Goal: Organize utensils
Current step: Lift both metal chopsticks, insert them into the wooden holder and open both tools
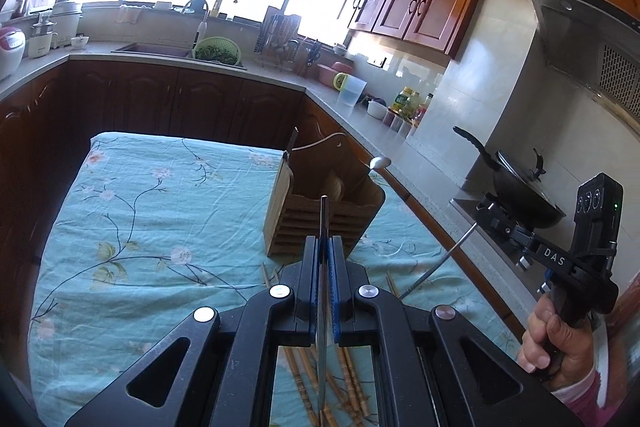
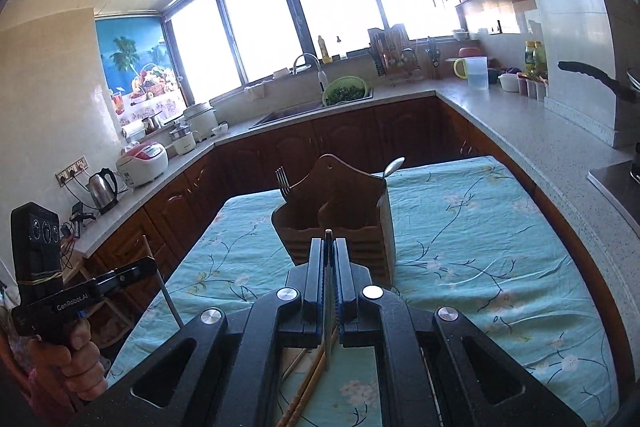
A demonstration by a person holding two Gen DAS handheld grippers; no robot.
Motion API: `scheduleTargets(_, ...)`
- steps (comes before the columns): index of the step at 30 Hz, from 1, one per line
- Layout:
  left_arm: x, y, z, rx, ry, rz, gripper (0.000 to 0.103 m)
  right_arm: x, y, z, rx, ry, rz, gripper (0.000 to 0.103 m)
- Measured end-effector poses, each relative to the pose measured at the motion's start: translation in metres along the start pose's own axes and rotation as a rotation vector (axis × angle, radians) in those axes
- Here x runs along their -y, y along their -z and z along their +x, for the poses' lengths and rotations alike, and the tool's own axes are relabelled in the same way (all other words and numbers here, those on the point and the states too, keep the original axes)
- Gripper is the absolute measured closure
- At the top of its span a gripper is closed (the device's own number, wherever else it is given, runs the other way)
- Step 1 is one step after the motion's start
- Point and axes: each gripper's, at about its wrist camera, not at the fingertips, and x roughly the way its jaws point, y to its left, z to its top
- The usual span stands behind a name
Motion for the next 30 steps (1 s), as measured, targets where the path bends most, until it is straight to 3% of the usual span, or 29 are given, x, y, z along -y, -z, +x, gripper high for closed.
scheduleTargets(9,-0.001,-0.013,0.003,0.045,-0.008,0.012,0.101,0.004,-0.014,0.001,0.036,-0.002,-0.004,0.099)
scheduleTargets(17,0.000,-0.044,0.016,0.131,0.001,0.037,0.101,0.007,-0.048,0.003,0.113,0.017,-0.008,0.099)
scheduleTargets(25,0.005,-0.086,0.057,0.267,0.001,0.064,0.101,0.015,-0.100,0.012,0.222,0.028,0.003,0.099)
scheduleTargets(30,0.000,-0.094,0.096,0.337,-0.036,0.072,0.101,0.023,-0.113,0.039,0.224,0.064,0.002,0.099)
